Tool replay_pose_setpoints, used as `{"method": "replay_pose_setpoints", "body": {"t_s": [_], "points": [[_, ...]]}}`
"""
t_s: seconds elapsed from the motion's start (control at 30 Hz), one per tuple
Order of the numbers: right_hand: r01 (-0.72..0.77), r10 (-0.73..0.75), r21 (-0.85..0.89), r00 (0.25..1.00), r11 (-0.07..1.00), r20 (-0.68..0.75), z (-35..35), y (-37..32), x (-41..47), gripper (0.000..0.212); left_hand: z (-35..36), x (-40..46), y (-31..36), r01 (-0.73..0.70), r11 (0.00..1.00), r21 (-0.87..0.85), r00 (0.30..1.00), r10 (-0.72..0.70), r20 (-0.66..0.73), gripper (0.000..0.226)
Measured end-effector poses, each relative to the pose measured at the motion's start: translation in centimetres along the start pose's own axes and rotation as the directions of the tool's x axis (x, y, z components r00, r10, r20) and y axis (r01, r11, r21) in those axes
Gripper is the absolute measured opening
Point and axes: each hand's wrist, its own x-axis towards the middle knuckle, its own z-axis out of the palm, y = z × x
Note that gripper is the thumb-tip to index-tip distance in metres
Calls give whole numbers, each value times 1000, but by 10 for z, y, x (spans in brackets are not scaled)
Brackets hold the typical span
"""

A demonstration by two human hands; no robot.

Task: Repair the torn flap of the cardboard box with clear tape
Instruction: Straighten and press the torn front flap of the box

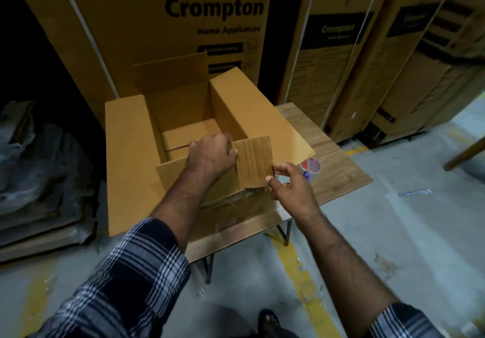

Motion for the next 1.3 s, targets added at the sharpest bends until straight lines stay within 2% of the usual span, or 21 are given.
{"method": "replay_pose_setpoints", "body": {"t_s": [0.1, 0.2, 0.27, 0.33, 0.47, 0.53, 0.7, 0.77, 0.83, 0.9, 0.93, 1.07, 1.13, 1.2, 1.3], "points": [[-40, 36, 120, 999, 992, 34, 5, -5, 11, 37, 3, -14, 7, 49, 999, -9, 997, -49, -67, 27], [-139, 85, 322, 981, 936, 177, 9, -14, 21, 31, 8, -37, 17, 67, 996, 51, 988, -59, -142, 28], [-157, 56, 347, 957, 925, 283, 9, -14, 31, 35, 12, -52, 23, 70, 995, 76, 976, -53, -209, 27], [-114, -22, 318, 919, 941, 395, 6, -12, 45, 38, 18, -67, 27, 70, 994, 85, 966, -46, -254, 26], [-90, -157, 351, 773, 932, 615, 2, -24, 74, 27, 33, -89, 30, 84, 994, 75, 954, -59, -295, 27], [-121, -175, 348, 686, 930, 706, 4, -32, 87, 30, 41, -95, 33, 99, 992, 73, 946, -72, -315, 30], [-26, -236, 272, 419, 962, 877, 22, -48, 97, 38, 57, -106, 43, 113, 990, 82, 941, -80, -328, 25], [-5, -238, 257, 362, 966, 901, 27, -50, 95, 40, 61, -107, 45, 112, 991, 79, 934, -77, -349, 23], [5, -238, 251, 335, 968, 912, 28, -50, 94, 39, 63, -106, 47, 111, 991, 76, 924, -75, -375, 22], [-2, -246, 265, 363, 964, 899, 26, -49, 95, 35, 63, -105, 50, 116, 990, 81, 921, -77, -381, 22], [-6, -250, 277, 407, 961, 879, 23, -47, 95, 32, 62, -104, 52, 125, 989, 84, 921, -84, -381, 22], [-61, -202, 336, 693, 940, 692, 6, -27, 96, 21, 50, -94, 60, 214, 976, 52, 922, -184, -341, 30], [-112, -140, 388, 814, 915, 563, 0, -12, 88, 19, 42, -88, 68, 269, 956, 120, 935, -230, -269, 34], [-145, -91, 439, 876, 887, 474, -1, 1, 77, 20, 36, -82, 78, 310, 930, 198, 943, -274, -186, 38], [-161, -77, 467, 889, 870, 451, 0, 13, 65, 30, 29, -72, 91, 345, 903, 258, 939, -336, -78, 37]]}}
